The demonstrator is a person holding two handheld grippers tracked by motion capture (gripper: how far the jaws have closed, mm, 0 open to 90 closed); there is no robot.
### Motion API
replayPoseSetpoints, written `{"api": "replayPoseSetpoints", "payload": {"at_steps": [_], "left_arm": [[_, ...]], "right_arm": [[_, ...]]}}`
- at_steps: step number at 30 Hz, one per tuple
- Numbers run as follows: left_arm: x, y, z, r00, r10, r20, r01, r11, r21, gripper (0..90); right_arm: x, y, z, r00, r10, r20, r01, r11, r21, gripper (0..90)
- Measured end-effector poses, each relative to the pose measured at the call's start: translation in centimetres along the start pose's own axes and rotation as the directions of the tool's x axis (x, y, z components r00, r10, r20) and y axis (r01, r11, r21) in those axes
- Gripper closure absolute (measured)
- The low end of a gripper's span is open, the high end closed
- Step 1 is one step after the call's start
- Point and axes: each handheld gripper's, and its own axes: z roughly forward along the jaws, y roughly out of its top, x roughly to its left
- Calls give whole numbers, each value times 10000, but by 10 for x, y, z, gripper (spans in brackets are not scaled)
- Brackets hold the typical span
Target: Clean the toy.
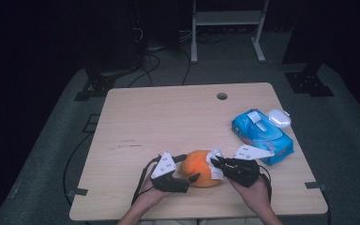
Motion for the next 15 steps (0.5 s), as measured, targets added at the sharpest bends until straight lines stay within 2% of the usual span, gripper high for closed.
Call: {"api": "replayPoseSetpoints", "payload": {"at_steps": [1,2,3,5,7,8,9,11,13,15], "left_arm": [[3,-1,0,9990,-432,133,432,9991,-30,218],[5,-2,1,9980,-597,229,598,9982,-62,218],[4,-3,2,9983,-526,246,528,9986,-61,256],[1,-1,3,9998,-130,136,130,9999,54,317],[-4,1,3,9988,475,70,-476,9988,145,335],[-8,2,4,9961,878,44,-879,9960,184,342],[-13,3,4,9922,1242,59,-1243,9920,227,342],[-21,4,5,9808,1948,30,-1948,9803,325,346],[-23,4,5,9766,2152,53,-2152,9760,324,347],[-23,3,4,9757,2186,131,-2189,9753,307,352]], "right_arm": [[-5,-3,0,9997,250,-24,-250,9997,-47,820],[-5,-3,0,9997,250,-24,-250,9997,-47,820],[-4,-2,0,9998,210,16,-210,9998,-17,821],[1,0,0,9999,6,105,-6,10000,-46,822],[14,4,0,9991,-398,-168,395,9991,-174,821],[20,6,1,9977,-598,-308,592,9980,-213,820],[20,6,1,9977,-598,-308,592,9980,-213,820],[31,9,2,9934,-1092,-342,1084,9938,-250,821],[33,13,2,9920,-1205,-378,1197,9926,-227,822],[28,13,0,9937,-1091,-245,1085,9938,-236,821]]}}
